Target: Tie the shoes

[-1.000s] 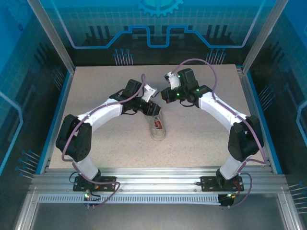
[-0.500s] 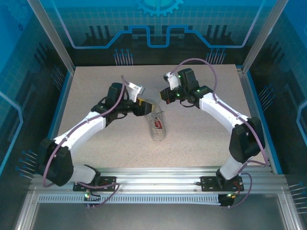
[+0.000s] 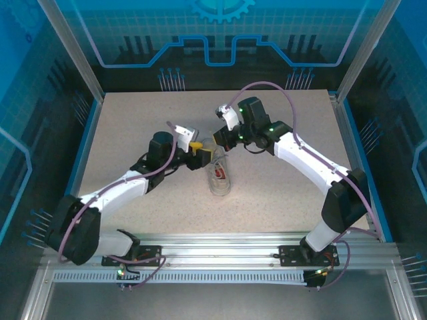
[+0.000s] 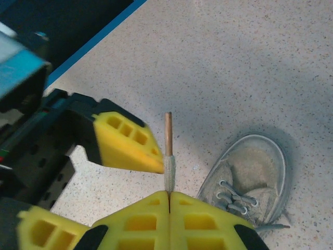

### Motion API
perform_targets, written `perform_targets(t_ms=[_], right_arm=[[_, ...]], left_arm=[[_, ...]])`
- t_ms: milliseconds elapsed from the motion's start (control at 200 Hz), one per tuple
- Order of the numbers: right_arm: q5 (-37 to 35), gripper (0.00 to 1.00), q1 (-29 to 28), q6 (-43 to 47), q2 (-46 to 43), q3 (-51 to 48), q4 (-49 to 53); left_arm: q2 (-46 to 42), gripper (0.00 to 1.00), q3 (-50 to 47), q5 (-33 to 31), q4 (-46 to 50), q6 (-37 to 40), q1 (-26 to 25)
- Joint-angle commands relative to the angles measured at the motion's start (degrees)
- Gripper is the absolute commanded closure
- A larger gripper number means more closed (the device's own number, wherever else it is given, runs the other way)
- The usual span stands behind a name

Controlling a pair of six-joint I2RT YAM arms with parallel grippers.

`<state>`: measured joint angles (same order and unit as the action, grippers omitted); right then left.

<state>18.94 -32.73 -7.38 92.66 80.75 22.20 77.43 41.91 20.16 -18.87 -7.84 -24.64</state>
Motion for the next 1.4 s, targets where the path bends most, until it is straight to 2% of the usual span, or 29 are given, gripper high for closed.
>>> perform_targets(t_ms=[0, 60, 135, 170, 230, 250, 365, 405, 445, 555, 680, 771, 946, 1176, 1391], right_arm=[[1.1, 1.0, -0.9, 0.8, -1.3, 2.0, 2.2], [0.8, 1.0, -0.9, 0.5, -1.3, 1.9, 2.3], [0.7, 1.0, -0.9, 0.2, -1.3, 2.1, 2.4], [0.8, 1.0, -0.9, 0.0, -1.3, 2.3, 2.4], [1.0, 1.0, -0.9, -0.2, -1.3, 2.4, 2.5], [1.0, 0.97, -0.9, -0.4, -1.3, 2.5, 2.6], [0.9, 0.55, -0.5, -2.1, -2.6, 2.4, 3.2], [0.7, 0.46, 0.0, -3.1, -3.6, 2.0, 3.7], [0.0, 0.43, 0.6, -4.5, -4.9, 1.0, 4.1], [-4.2, 0.42, 2.7, -9.6, -8.3, -2.8, 5.9], [-8.7, 0.45, 5.9, -20.5, -7.6, -6.1, 10.1], [-8.3, 0.47, 7.2, -26.8, -3.7, -6.8, 11.5], [-5.4, 0.47, 6.9, -35.0, 8.0, -0.3, 14.7], [-2.7, 0.5, 5.6, -40.9, 15.8, 3.7, 11.7], [-2.6, 0.52, 3.3, -42.0, 18.6, 4.5, 12.0]], left_arm=[[3.5, 0.38, 2.4, 1.3, -6.9, -0.1, -1.4], [5.0, 0.41, 3.2, 1.7, -7.5, 0.0, -2.0], [6.3, 0.56, 3.9, 2.0, -7.6, -0.6, -2.3], [6.6, 0.67, 4.0, 2.2, -7.7, -0.9, -2.3], [6.5, 0.94, 4.3, 2.2, -7.0, -1.2, -2.3], [6.3, 1.0, 4.5, 1.8, -6.4, -1.2, -2.3], [4.7, 1.0, 5.1, -0.4, -3.5, -1.8, -2.1], [4.2, 1.0, 5.2, -1.1, -3.0, -2.4, -2.0], [3.9, 1.0, 5.4, -1.4, -2.4, -3.1, -1.8], [3.3, 1.0, 5.2, -1.4, -1.7, -6.2, -0.9], [3.1, 1.0, 4.4, -1.3, -2.1, -8.5, -0.5], [3.0, 1.0, 3.8, -1.2, -2.0, -8.8, -0.4], [3.2, 1.0, 2.8, -0.3, -1.8, -9.0, -0.4], [4.2, 1.0, 2.2, 0.4, -1.9, -8.9, -0.4], [4.6, 1.0, 1.8, 0.7, -2.4, -8.6, -0.4]])
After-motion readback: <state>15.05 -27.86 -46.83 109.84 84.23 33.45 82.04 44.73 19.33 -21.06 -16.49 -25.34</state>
